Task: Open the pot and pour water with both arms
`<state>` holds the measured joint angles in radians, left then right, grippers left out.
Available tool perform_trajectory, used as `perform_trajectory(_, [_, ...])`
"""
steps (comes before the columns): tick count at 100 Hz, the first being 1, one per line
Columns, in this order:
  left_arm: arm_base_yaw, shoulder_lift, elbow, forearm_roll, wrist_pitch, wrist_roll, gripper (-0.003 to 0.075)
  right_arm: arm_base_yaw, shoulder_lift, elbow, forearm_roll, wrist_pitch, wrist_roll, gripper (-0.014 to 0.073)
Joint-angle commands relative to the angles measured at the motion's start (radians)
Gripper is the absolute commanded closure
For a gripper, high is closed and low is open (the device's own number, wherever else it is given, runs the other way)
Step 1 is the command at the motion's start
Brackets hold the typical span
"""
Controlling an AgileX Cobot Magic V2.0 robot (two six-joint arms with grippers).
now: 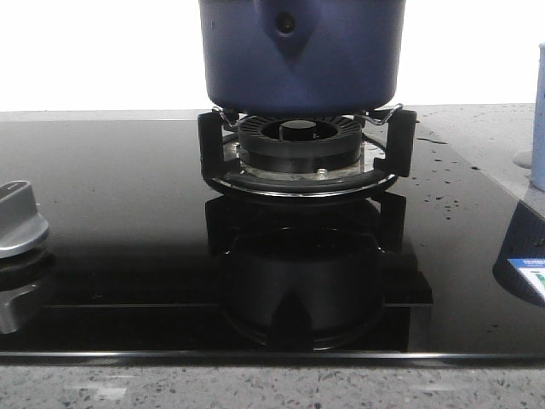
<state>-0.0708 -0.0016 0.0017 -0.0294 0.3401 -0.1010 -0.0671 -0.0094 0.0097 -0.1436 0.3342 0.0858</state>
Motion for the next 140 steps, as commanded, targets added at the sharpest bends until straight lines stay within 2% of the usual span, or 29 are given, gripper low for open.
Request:
perform_trajectory(1, [0.002,-0.033,0.045,-0.004,-0.039,-0.002,0.0741,-0.005,-0.020,0.030,-0.003,-0.012,-0.007,0.0665])
perform_trajectory(72, [0.002,-0.033,0.045,-0.002,-0.042,-0.002,0.0741,-0.005,-0.020,0.030,-0.003,-0.012,-0.007,0.0665])
perform_trajectory(90, [0.002,-0.033,0.045,0.263,-0.079,0.002,0.0741,-0.005,-0.020,0.030,-0.003,-0.018,-0.007,0.0665])
perform_trajectory(97, [0.002,-0.033,0.045,0.286,-0.081,0.002,0.0741,-0.005,-0.020,0.030,-0.016,-0.039,-0.007,0.0665])
perform_trajectory(107, [0.002,-0.033,0.045,0.288,-0.088,0.002,0.0741,-0.005,-0.020,0.030,-0.022,-0.161,-0.001,0.0665])
perform_trajectory(122, [0.002,-0.033,0.045,0.257,-0.124,0.002,0.0741,-0.005,-0.020,0.030,0.167,-0.418,0.004,0.0665])
perform_trajectory(131, [0.002,-0.033,0.045,0.182,-0.202,0.002,0.0741,-0.005,-0.020,0.030,0.282,-0.484,0.006,0.0665])
perform_trajectory(140, [0.002,-0.033,0.045,0.061,-0.326,0.000,0.0741,-0.005,-0.020,0.030,0.402,-0.485,0.006,0.0665])
